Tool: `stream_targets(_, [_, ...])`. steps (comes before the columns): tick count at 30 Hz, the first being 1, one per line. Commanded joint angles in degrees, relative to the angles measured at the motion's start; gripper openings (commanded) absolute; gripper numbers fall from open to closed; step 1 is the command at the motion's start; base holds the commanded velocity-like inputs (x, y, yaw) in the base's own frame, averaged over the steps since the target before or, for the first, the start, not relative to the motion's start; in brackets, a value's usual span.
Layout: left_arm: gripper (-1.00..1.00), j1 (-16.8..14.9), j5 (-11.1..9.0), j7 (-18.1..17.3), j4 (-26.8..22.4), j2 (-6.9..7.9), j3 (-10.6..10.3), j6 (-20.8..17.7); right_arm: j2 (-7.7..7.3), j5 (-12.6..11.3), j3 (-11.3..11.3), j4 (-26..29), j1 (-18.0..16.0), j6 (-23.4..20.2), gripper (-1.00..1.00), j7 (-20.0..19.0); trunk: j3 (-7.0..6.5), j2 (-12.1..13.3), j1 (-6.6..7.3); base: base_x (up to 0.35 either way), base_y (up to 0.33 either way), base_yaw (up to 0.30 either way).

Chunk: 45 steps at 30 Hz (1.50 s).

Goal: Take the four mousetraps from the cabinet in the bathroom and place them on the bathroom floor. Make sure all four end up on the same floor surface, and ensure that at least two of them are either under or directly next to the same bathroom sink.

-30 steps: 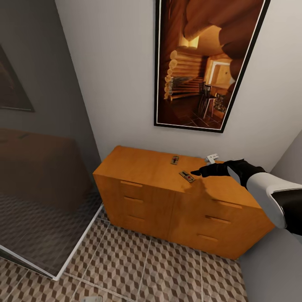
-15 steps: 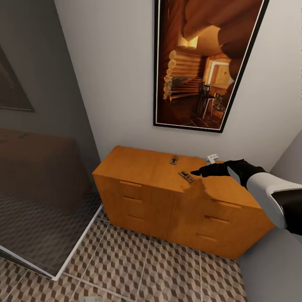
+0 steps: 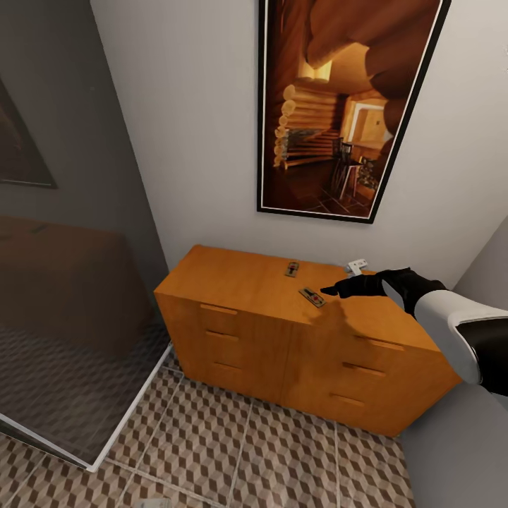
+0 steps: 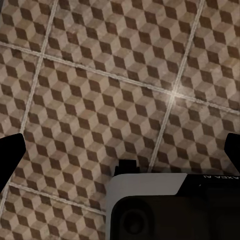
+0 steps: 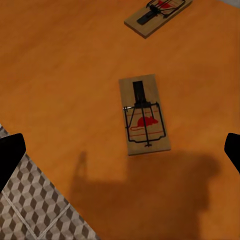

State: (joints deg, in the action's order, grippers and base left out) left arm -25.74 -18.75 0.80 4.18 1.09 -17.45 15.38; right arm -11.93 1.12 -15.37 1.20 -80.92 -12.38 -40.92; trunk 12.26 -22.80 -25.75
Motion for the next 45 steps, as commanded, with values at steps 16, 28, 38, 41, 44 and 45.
stream_targets(16, [1.0, -0.1, -0.26, 0.08, 0.21, -0.04, -0.48, 0.36, -0.03, 0.13, 0.07, 0.06, 0.1, -0.52, 1.0, 0.18, 0.11, -0.12, -0.03, 0.0, 0.0, 0.0])
stream_targets(28, [1.0, -0.1, -0.26, 0.08, 0.21, -0.04, -0.48, 0.37, 0.28, 0.11, 0.0, 0.14, 0.65, -1.68, 1.0, 3.73, 0.11, -0.12, -0.03, 0.0, 0.0, 0.0])
stream_targets(38, [1.0, -0.1, -0.27, 0.08, 0.21, -0.04, -0.48, 0.36, 0.57, 0.32, -0.07, 0.69, 0.67, -7.46, 1.0, 4.85, 0.11, -0.12, -0.03, 0.0, 0.0, 0.0])
stream_targets(41, [1.0, -0.1, -0.25, 0.08, 0.21, -0.04, -0.5, 0.36, 0.68, 0.36, -0.1, 0.93, 0.68, -8.32, 1.0, 5.22, 0.11, -0.12, -0.03, 0.0, 0.0, 0.0])
stream_targets(44, [1.0, -0.1, -0.25, 0.08, 0.21, -0.04, -0.49, 0.36, 0.81, 0.41, -0.14, 1.08, 0.68, -8.91, 1.0, 5.44, 0.11, -0.12, -0.03, 0.0, 0.0, 0.0])
stream_targets(45, [1.0, -0.1, -0.24, 0.08, 0.21, -0.04, -0.49, 0.36, 0.96, 0.45, -0.16, 1.16, 0.68, -9.58, 1.0, 5.56, 0.11, -0.12, -0.03, 0.0, 0.0, 0.0])
